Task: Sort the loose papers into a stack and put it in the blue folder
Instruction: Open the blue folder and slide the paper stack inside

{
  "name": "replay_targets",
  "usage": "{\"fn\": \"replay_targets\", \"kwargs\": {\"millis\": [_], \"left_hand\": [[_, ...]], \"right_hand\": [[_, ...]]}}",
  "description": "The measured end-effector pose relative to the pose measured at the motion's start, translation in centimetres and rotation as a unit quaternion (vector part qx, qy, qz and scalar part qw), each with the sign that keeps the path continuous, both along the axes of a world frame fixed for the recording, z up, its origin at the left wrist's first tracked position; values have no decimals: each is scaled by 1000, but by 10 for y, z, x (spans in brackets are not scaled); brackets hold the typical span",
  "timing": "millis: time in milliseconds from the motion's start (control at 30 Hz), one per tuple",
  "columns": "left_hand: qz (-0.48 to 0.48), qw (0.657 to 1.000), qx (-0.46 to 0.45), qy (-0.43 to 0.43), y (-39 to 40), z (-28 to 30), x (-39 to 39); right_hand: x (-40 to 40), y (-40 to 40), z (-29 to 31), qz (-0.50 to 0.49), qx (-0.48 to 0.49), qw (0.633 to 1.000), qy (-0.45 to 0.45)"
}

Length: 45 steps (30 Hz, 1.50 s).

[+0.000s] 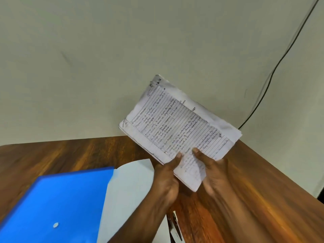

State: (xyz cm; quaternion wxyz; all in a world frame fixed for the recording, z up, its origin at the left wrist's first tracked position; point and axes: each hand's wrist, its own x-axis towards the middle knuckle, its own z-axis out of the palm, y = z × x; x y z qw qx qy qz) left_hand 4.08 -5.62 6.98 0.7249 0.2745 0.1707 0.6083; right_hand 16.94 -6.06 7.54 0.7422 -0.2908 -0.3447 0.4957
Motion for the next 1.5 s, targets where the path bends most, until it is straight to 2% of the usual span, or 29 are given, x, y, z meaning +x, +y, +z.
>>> {"fn": "replay_targets", "kwargs": {"millis": [133, 233, 367, 433, 633, 767, 867, 967, 1067, 1233, 1367, 1500], "left_hand": [[75, 996, -18, 42, 23, 9, -29], [106, 986, 6, 129, 34, 12, -62], [73, 948, 38, 308, 37, 8, -84], [64, 926, 62, 366, 38, 6, -88], [4, 904, 100, 416, 43, 2, -98], [-48, 873, 147, 463, 43, 3, -113], [-107, 852, 158, 487, 42, 7, -122], [-115, 843, 166, 498, 42, 10, -122], [-91, 855, 170, 482, 44, 12, -117], [-13, 894, 155, 421, 41, 14, -100], [-15, 921, 148, 361, 39, 14, -90], [-8, 917, 128, 378, 40, 5, -78]], "right_hand": [[38, -6, 16, -30, -31, 996, -82], [65, -5, 18, -30, -36, 992, -116], [86, -11, 21, -81, -53, 981, -171], [92, -14, 24, -101, -57, 974, -197], [107, -13, 21, -123, -54, 964, -229], [116, -13, 17, -102, -47, 963, -245], [121, -16, 17, -83, -41, 962, -257], [124, -16, 16, -76, -34, 963, -255], [125, -14, 14, -68, -33, 965, -253], [123, -12, 11, -51, -27, 964, -261], [125, -13, 12, -52, -22, 964, -261], [127, -13, 11, -56, -28, 965, -256]]}}
